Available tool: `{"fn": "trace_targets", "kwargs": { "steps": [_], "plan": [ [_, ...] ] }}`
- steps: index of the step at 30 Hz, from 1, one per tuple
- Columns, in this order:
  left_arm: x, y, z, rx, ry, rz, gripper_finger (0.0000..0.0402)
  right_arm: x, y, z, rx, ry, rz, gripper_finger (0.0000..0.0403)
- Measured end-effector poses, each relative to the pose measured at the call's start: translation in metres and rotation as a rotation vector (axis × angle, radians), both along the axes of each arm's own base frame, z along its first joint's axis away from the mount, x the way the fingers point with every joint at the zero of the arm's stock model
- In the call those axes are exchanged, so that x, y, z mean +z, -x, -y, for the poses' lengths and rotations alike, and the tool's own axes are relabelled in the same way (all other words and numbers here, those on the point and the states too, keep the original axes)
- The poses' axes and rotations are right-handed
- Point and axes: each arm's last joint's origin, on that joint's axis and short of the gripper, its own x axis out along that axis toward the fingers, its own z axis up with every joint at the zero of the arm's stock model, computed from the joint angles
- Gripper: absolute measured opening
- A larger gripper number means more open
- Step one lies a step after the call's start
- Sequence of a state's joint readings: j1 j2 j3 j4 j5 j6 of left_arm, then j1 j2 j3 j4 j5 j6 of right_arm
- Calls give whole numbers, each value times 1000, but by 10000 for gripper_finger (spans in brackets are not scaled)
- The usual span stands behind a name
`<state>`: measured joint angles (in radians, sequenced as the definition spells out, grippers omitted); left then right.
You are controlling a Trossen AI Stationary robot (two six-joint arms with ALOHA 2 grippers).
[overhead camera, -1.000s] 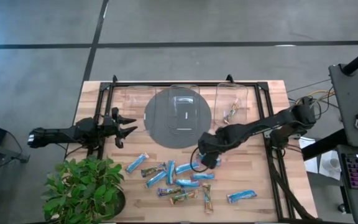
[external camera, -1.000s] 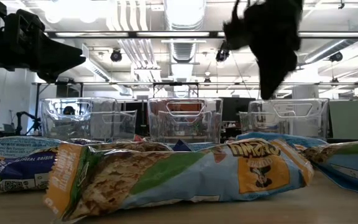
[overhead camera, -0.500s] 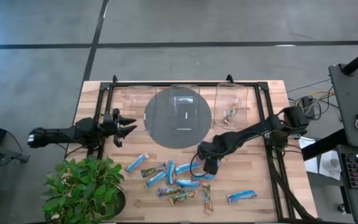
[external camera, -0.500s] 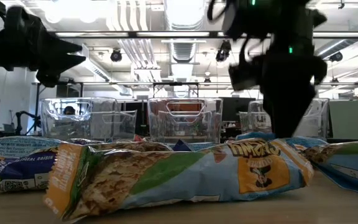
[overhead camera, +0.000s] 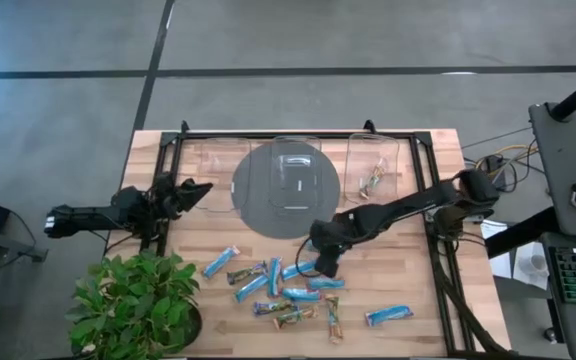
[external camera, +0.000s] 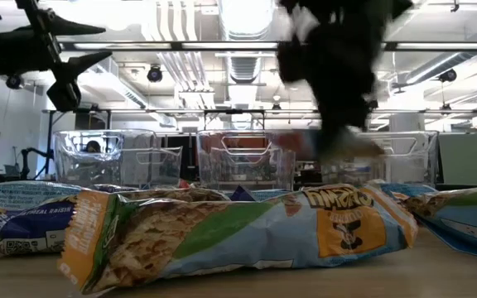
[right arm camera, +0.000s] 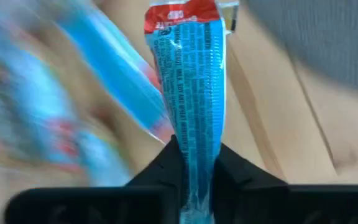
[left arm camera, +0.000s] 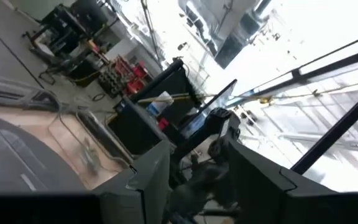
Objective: Pick and place Granola Bars by type
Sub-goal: Put the red granola bar into the middle transparent bin, then adjust the left transparent bin
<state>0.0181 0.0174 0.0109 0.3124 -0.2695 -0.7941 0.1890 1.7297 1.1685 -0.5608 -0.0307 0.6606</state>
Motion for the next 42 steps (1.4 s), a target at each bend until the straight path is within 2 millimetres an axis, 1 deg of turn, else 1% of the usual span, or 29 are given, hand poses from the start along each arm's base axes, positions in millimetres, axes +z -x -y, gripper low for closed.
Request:
{"fn": "trace_targets", "kwargs": {
  "steps": [3,5,7,9,11,13,15,16,19,21,22,24,26,28,30,31,33,37,39,41,42],
  "plan": [
    [3,1,-1,10,31,43,147,30,-7,5,-70,-10,78,24],
    [6,2,-1,18,73,84,147,55,-14,14,-159,-1,178,30],
    [7,2,-2,28,109,104,147,75,-18,33,-261,15,248,32],
    [4,0,-2,36,121,80,147,86,-24,61,-375,14,298,33],
    [1,-3,-3,53,161,28,147,88,-27,95,-457,1,332,34],
    [-2,-7,-3,71,194,-47,147,90,-28,129,-504,-55,374,36],
    [4,-10,-4,79,207,-74,147,86,-24,162,-511,-119,387,44],
    [9,-11,-4,79,216,-80,147,80,-22,174,-512,-138,368,51],
    [27,-17,-4,102,194,-122,147,59,-19,200,-506,-147,300,86],
    [37,-21,-4,125,154,-210,147,55,-19,208,-512,-141,301,118],
    [43,-24,-5,133,137,-263,147,55,-19,210,-516,-141,304,134],
    [51,-27,-5,145,113,-420,147,56,-19,212,-496,-127,312,168],
    [54,-30,-5,153,102,-613,147,57,-19,208,-409,-68,314,199],
    [55,-31,-4,140,89,-791,147,66,-18,198,-277,12,342,225],
    [56,-35,-3,109,52,-930,147,78,-16,183,-122,94,366,245],
    [56,-38,-3,74,27,-970,147,82,-15,176,-53,126,370,252],
    [57,-50,0,-51,-23,-994,147,85,-14,162,39,176,354,263],
    [47,-76,11,-314,-126,-1028,147,92,-12,144,69,277,334,271],
    [34,-87,18,-396,-211,-1114,147,95,-11,139,51,305,337,272],
    [19,-94,23,-459,-300,-1205,147,95,-10,138,10,306,318,270],
    [15,-98,26,-485,-332,-1224,147,95,-9,138,-8,299,306,269]
  ]
}}
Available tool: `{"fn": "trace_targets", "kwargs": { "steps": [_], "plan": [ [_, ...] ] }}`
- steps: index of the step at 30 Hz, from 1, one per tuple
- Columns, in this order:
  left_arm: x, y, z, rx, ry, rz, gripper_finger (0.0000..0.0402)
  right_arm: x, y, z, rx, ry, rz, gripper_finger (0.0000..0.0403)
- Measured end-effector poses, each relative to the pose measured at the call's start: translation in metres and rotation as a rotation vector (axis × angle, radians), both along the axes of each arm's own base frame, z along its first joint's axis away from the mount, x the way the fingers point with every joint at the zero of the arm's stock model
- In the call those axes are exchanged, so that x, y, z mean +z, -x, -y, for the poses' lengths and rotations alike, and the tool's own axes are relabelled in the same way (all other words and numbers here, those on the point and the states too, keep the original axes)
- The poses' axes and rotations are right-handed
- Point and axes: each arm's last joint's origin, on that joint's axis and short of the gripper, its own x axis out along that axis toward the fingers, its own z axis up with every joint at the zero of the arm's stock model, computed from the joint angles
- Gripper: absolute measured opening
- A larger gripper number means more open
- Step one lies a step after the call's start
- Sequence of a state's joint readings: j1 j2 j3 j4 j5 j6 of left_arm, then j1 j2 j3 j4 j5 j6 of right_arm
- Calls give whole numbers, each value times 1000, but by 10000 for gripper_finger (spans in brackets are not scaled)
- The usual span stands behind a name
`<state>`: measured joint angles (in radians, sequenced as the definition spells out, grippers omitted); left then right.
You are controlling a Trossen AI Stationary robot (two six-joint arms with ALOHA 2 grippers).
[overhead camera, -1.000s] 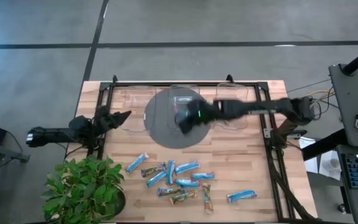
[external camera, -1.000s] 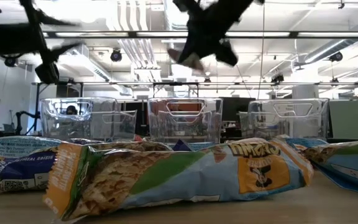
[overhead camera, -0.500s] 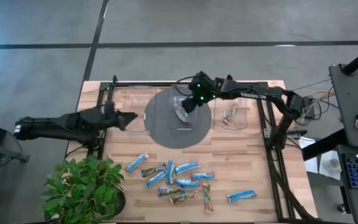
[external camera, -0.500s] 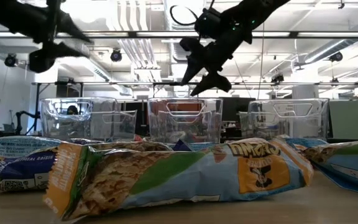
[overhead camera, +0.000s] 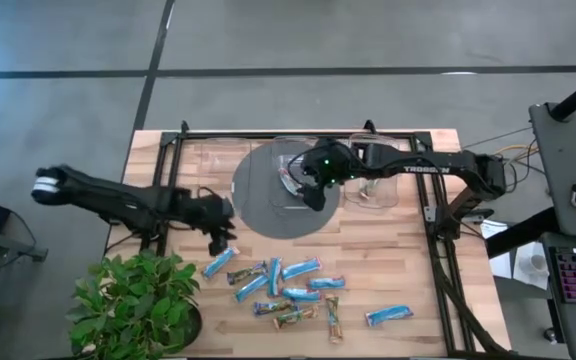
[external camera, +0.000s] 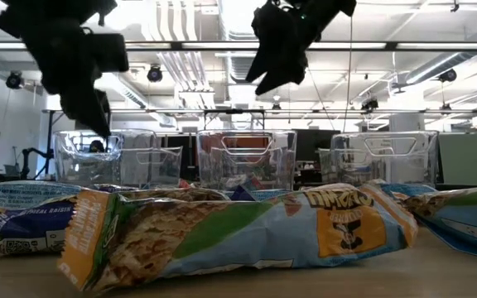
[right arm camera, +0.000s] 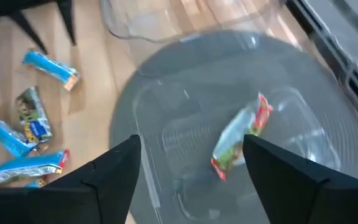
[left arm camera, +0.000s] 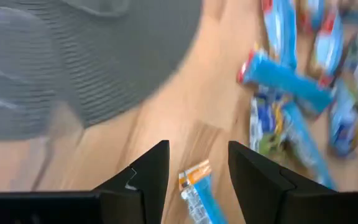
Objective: Pick and place Granola Bars by type
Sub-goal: Adjust the left transparent bin, then put the blue granola bar into the left transparent bin
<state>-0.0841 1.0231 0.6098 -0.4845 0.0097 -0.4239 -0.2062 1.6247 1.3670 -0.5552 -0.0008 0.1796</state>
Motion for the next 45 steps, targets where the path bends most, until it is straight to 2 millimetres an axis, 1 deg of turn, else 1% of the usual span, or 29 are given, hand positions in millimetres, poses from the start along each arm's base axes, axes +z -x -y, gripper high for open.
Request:
{"fn": "trace_targets", "kwargs": {
  "steps": [3,5,9,12,14,16,20,23,25,27,29,31,34,36,38,40,43,45],
  "plan": [
    [-14,-10,9,-76,-9,-60,147,3,7,0,-55,-13,-22,265],
    [-18,-15,16,-112,-4,-50,147,5,12,0,-87,18,-47,263],
    [-15,-22,42,-234,6,7,147,6,18,0,-117,63,-97,263],
    [-8,-25,65,-334,-29,34,147,7,20,0,-124,88,-107,265],
    [-5,-27,77,-365,-72,39,147,7,20,1,-121,93,-113,264],
    [-5,-29,86,-357,-124,15,147,4,19,1,-117,95,-120,263],
    [-5,-31,86,-240,-198,-109,147,3,17,2,-112,100,-117,260],
    [-8,-33,87,-209,-144,-152,147,1,16,2,-112,101,-113,261],
    [-14,-30,88,-173,-106,-200,147,0,16,2,-111,101,-113,260],
    [-20,-23,82,-84,-154,-250,147,-2,16,2,-112,102,-117,258],
    [-22,-19,74,44,-264,-222,147,-4,17,2,-123,113,-127,258],
    [-25,-15,65,128,-337,-195,147,-8,17,2,-125,114,-133,258],
    [-36,-6,52,203,-317,-246,147,-13,18,2,-135,106,-142,256],
    [-37,-2,49,241,-282,-274,147,-15,19,2,-138,101,-149,256],
    [-31,-2,52,239,-241,-257,147,-17,20,2,-138,100,-156,256],
    [-18,-7,61,194,-211,-197,147,-17,20,1,-136,100,-158,256],
    [5,-18,78,76,-187,-53,147,-17,20,1,-132,102,-159,254],
    [11,-22,89,-13,-181,26,147,-17,20,1,-121,110,-162,254]
  ]
}}
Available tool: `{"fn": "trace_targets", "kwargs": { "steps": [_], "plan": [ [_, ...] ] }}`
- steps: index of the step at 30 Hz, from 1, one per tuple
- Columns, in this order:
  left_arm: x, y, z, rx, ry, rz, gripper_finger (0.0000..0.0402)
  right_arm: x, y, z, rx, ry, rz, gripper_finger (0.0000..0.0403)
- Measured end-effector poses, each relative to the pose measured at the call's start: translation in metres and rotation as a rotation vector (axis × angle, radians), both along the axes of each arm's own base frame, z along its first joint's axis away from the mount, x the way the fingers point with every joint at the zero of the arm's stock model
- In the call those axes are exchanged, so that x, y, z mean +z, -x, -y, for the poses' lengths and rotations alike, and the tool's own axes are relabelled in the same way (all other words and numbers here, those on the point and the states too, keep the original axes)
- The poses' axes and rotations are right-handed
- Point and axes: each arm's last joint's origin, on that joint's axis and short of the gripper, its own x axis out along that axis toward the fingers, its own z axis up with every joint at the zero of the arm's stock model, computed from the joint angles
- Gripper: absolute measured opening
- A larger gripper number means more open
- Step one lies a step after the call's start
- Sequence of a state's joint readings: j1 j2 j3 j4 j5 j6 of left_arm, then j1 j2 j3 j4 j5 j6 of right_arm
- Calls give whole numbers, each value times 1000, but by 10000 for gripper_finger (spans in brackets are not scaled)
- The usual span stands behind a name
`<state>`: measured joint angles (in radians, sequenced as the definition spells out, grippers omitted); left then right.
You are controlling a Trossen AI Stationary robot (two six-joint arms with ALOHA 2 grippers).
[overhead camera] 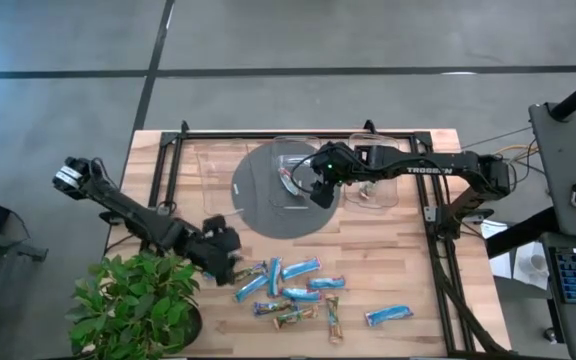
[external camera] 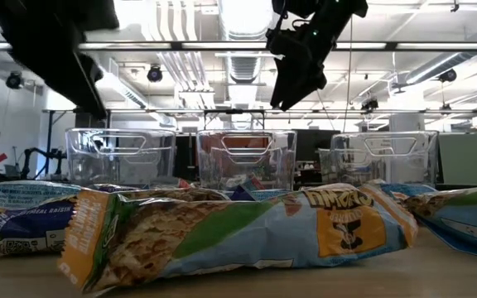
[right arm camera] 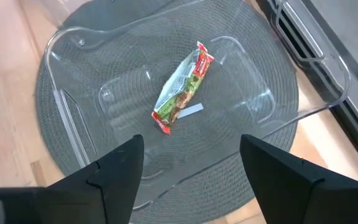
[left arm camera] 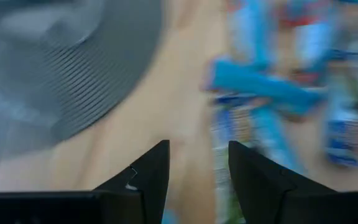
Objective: Pick and place Granola Bars by type
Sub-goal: Put the blue granola bar into the left transparent bin
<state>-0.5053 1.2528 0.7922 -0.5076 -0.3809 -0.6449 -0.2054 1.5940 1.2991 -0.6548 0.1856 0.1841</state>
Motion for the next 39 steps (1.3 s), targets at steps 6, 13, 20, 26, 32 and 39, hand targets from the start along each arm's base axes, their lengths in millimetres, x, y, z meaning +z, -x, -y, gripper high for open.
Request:
{"fn": "trace_targets", "kwargs": {
  "steps": [6,13,20,26,32,39],
  "plan": [
    [-26,-14,14,-61,24,-50,147,-1,0,0,22,14,-10,253],
    [-38,-40,30,-7,66,-98,147,-3,3,-1,53,25,-56,259],
    [-40,-48,34,46,102,-103,147,-5,4,-1,86,45,-74,258],
    [-51,-49,35,55,87,-142,147,-9,4,-1,95,51,-77,261],
    [-76,-49,35,63,2,-284,147,-18,7,-1,95,42,-106,258],
    [-75,-50,35,66,-4,-282,126,-22,8,-2,90,35,-111,259]
  ]
}}
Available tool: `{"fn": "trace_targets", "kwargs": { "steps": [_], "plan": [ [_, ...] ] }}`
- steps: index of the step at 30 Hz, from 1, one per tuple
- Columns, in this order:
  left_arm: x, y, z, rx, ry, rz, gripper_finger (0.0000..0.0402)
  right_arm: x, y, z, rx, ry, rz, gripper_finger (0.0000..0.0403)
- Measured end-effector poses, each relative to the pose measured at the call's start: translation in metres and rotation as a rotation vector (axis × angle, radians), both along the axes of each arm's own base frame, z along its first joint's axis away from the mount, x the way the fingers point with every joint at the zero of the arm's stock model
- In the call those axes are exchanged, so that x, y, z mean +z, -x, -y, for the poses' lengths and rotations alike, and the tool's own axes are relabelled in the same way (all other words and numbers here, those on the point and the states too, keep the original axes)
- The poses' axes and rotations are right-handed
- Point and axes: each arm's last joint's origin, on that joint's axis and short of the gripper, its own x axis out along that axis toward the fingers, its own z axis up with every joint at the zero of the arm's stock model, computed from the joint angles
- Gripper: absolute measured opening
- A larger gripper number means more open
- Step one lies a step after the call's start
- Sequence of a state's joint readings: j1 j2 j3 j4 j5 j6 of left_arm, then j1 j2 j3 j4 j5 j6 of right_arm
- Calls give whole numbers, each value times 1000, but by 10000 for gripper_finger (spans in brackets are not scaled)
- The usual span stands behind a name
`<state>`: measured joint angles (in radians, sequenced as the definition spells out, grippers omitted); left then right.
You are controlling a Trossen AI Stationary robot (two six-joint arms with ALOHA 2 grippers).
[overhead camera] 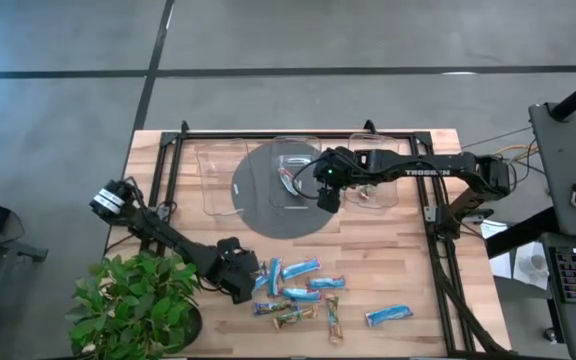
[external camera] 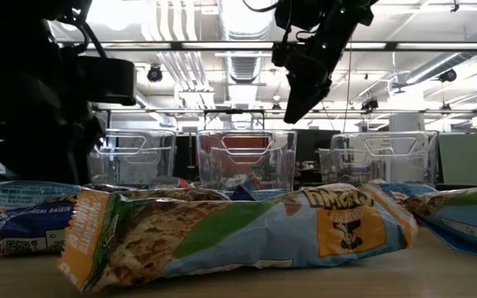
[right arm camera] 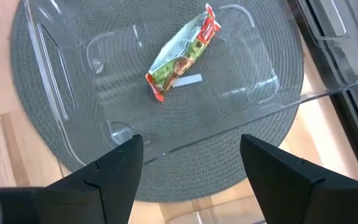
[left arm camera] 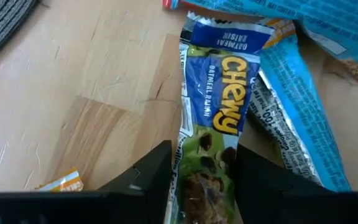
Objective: Pick and place Granola Bars by type
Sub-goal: Put the blue granola bar into the left transparent bin
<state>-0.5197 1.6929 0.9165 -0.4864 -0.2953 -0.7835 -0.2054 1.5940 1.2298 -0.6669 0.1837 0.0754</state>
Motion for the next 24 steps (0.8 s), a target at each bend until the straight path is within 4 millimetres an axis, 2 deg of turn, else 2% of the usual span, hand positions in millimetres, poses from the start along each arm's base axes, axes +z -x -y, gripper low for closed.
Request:
{"fn": "trace_targets", "kwargs": {
  "steps": [5,8,10,14,18,21,24],
  "plan": [
    [9,4,-2,-2,19,15,47,5,-4,1,-2,9,48,250],
    [24,6,-4,-4,60,55,11,10,-6,1,-2,14,79,247],
    [40,9,-7,0,95,105,10,15,-9,2,-2,20,109,246],
    [87,19,-21,83,215,275,11,25,-11,2,-1,26,142,246],
    [124,40,-52,367,229,514,11,31,-14,3,-22,20,175,246],
    [133,62,-87,694,189,683,11,34,-16,3,-45,10,213,244],
    [130,80,-116,973,192,832,11,35,-17,4,-79,-11,240,245]
  ]
}}
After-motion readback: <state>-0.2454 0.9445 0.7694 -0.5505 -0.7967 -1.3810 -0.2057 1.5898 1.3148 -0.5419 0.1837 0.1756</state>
